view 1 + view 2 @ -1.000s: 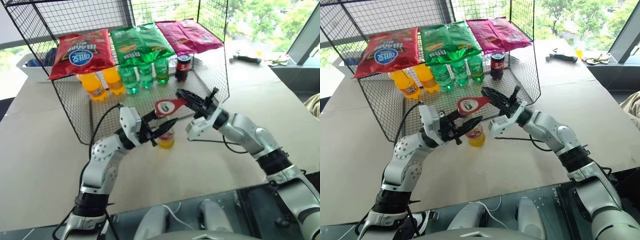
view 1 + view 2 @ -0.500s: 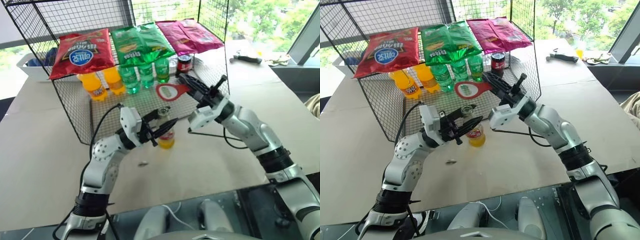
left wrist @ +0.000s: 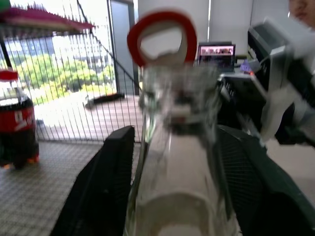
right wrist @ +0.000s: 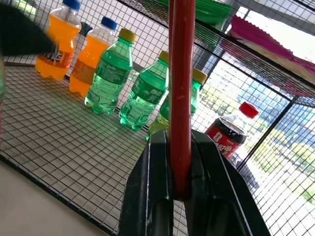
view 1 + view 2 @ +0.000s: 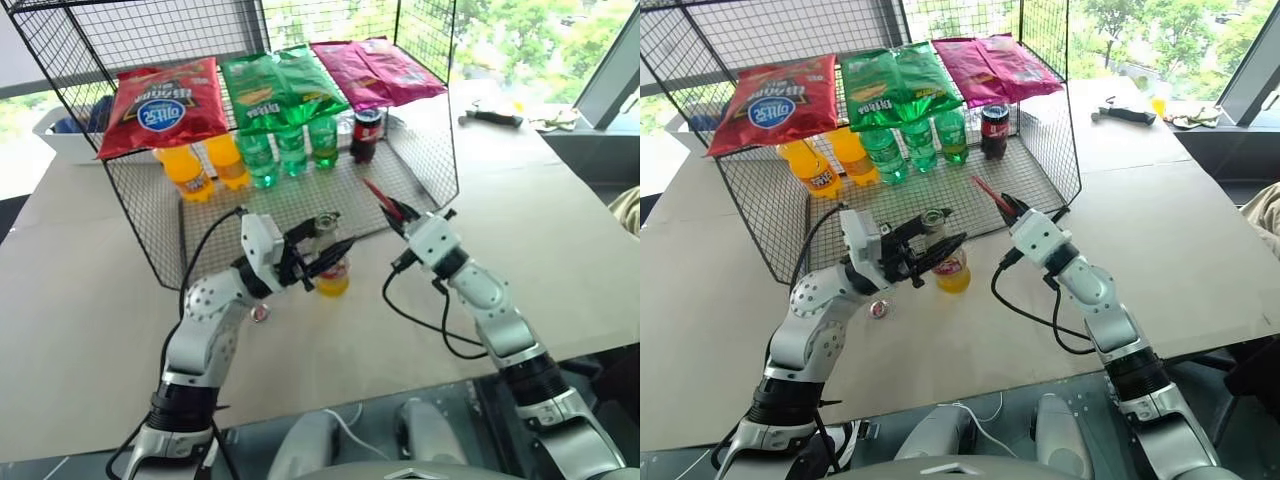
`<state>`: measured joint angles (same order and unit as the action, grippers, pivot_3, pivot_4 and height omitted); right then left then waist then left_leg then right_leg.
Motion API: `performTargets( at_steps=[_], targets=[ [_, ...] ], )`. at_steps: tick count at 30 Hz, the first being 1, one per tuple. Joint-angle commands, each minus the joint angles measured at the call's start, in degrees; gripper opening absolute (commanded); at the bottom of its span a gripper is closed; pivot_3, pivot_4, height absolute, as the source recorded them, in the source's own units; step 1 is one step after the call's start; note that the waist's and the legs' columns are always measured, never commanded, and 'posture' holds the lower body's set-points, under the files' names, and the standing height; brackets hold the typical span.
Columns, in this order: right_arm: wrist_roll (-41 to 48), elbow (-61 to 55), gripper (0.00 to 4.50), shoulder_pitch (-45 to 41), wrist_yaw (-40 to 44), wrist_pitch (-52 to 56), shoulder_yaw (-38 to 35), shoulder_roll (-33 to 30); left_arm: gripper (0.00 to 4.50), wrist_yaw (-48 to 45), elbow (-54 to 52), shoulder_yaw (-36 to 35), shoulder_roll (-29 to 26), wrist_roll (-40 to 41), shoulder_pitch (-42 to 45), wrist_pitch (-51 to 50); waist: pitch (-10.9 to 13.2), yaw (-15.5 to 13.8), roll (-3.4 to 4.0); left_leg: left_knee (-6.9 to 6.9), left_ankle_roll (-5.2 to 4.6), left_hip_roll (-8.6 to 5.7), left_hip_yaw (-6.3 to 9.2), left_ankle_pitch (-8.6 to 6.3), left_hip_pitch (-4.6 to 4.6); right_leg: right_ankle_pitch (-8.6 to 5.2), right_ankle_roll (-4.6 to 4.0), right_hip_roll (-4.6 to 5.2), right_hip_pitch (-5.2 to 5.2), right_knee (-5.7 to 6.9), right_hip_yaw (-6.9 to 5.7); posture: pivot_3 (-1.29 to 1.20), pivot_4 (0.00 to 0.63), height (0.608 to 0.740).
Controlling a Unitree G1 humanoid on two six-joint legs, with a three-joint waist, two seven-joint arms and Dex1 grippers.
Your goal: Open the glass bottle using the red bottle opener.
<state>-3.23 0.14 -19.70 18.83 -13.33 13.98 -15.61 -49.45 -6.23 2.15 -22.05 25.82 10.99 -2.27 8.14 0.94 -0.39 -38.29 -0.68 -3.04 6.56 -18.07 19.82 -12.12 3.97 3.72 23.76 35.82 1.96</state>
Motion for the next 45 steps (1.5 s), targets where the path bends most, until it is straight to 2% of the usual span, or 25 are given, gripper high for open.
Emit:
performTargets(
  at_steps=[1,5,10,11,13,15,23,34,39,45],
  targets=[
    [1.3,-3.3,0.00,0.2,0.3,1.6,-1.7,0.7,4.39,0.6,-1.5,-0.8,-0.1,-0.7,0.6,0.8,0.0,-0.1,0.00,0.00,0.00,0.03,0.00,0.00,0.03,0.00,0.00,0.00,0.02,-0.01,0.00,0.00,0.150,0.740],
    [4.3,-5.8,0.00,1.9,1.7,6.7,-2.9,1.1,4.39,0.2,-2.4,-1.2,-0.6,-0.4,0.0,0.6,0.0,-0.1,0.01,0.06,0.00,0.04,0.00,-0.01,0.10,0.00,0.00,0.05,0.05,-0.15,0.00,0.00,0.150,0.740],
    [11.5,-13.5,2.06,7.2,5.6,20.4,-4.1,-0.1,4.50,-0.5,-5.7,-2.8,-2.6,1.4,-2.2,-0.8,0.1,-0.1,0.02,0.13,-0.01,0.09,0.02,-0.01,0.12,0.00,0.00,0.06,0.06,-0.21,-0.01,0.00,0.150,0.740],
    [12.8,-15.1,2.71,8.3,6.4,22.7,-4.2,-0.5,4.50,-0.6,-6.5,-3.2,-3.1,1.7,-2.9,-1.1,0.1,-0.1,0.03,0.13,-0.01,0.10,0.02,-0.01,0.12,0.00,-0.01,0.07,0.06,-0.21,-0.01,0.00,0.150,0.740],
    [14.2,-17.5,3.66,10.1,6.9,26.5,-4.8,-1.3,4.50,-0.7,-7.6,-3.9,-4.0,2.1,-4.3,-1.7,0.1,-0.1,0.06,0.13,-0.01,0.10,0.01,-0.02,0.12,0.00,0.00,0.07,0.06,-0.20,-0.01,0.00,0.150,0.740],
    [15.1,-18.9,4.40,11.1,6.8,30.1,-5.2,-1.9,4.50,-0.8,-8.3,-4.2,-4.7,2.3,-5.3,-2.0,0.1,-0.1,0.07,0.13,-0.01,0.10,0.01,-0.02,0.11,0.00,0.00,0.07,0.05,-0.19,-0.01,0.00,0.150,0.740],
    [16.0,-22.0,4.40,14.2,7.6,34.7,-7.5,-5.1,4.50,-0.3,-12.6,-7.0,-7.3,3.0,-11.8,-3.0,0.1,-0.2,0.06,0.11,-0.02,0.10,0.01,-0.02,0.11,-0.01,0.01,0.08,0.04,-0.18,-0.04,0.00,0.150,0.740],
    [20.5,-25.0,4.40,24.3,15.5,29.9,-15.4,-12.1,4.50,7.2,-19.4,-16.1,-10.0,0.8,-25.3,-5.8,0.3,-0.2,0.00,0.13,-0.09,0.14,-0.01,-0.07,0.14,-0.02,0.03,0.12,0.01,-0.31,-0.08,0.00,0.150,0.740],
    [20.7,-21.8,4.40,27.9,18.9,25.7,-18.1,-14.4,4.50,10.1,-22.4,-17.9,-9.6,-0.9,-32.4,-6.6,0.4,-0.3,-0.11,0.10,-0.29,0.15,-0.04,-0.18,0.09,-0.02,0.04,0.16,-0.06,-0.30,-0.11,0.00,0.150,0.740],
    [22.0,-16.8,4.40,33.2,23.1,17.4,-23.5,-15.3,4.50,13.6,-23.1,-18.6,-5.3,-6.5,-43.9,-1.9,0.5,-0.3,-0.26,0.09,-0.34,0.15,-0.07,-0.21,0.08,-0.03,0.04,0.22,-0.09,-0.33,-0.13,0.00,0.150,0.740]
  ],
)
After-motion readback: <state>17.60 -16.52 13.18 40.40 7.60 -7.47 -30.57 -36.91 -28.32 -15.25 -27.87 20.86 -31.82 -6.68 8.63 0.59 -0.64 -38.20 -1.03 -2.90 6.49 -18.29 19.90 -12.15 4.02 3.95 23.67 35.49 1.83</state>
